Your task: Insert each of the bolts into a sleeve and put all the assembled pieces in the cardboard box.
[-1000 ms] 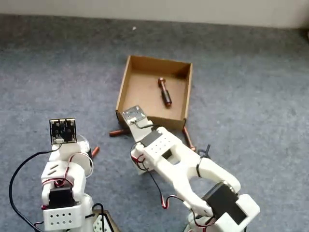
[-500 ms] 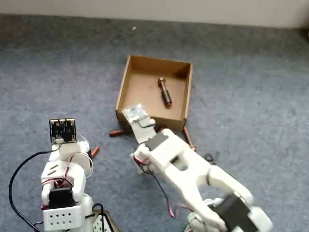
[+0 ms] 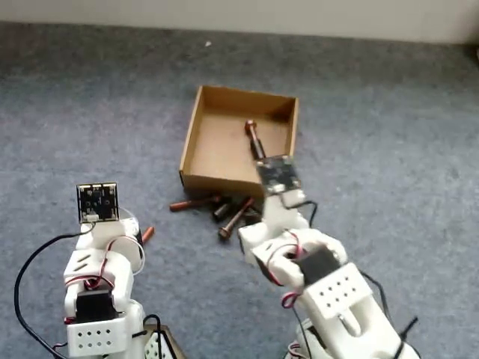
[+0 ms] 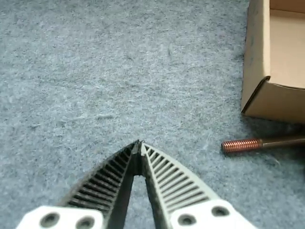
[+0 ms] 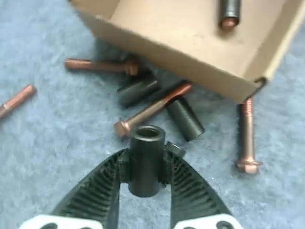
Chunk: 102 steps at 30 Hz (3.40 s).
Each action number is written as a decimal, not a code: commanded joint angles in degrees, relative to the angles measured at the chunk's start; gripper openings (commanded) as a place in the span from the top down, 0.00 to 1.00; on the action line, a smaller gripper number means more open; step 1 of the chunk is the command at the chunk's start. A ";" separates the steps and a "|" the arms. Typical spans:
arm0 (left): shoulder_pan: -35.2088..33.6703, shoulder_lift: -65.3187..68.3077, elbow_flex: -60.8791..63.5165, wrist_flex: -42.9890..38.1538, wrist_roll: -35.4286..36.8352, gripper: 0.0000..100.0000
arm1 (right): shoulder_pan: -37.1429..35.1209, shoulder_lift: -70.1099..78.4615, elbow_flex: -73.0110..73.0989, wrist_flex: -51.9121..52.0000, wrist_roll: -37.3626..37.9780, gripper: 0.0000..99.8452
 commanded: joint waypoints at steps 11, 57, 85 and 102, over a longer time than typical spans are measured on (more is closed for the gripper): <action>0.04 -0.40 -6.11 0.09 -17.41 0.99 | 14.55 -10.86 12.00 -12.44 -5.89 1.00; 28.62 96.31 -69.14 11.87 -40.70 0.86 | 25.19 -10.68 13.93 -15.34 -9.05 1.00; 28.70 125.14 -87.52 11.60 -40.44 0.88 | 25.19 -10.68 14.02 -15.34 -8.88 1.00; 29.14 121.10 -85.23 12.04 -34.81 0.99 | 25.19 -10.68 14.02 -15.34 -8.79 1.00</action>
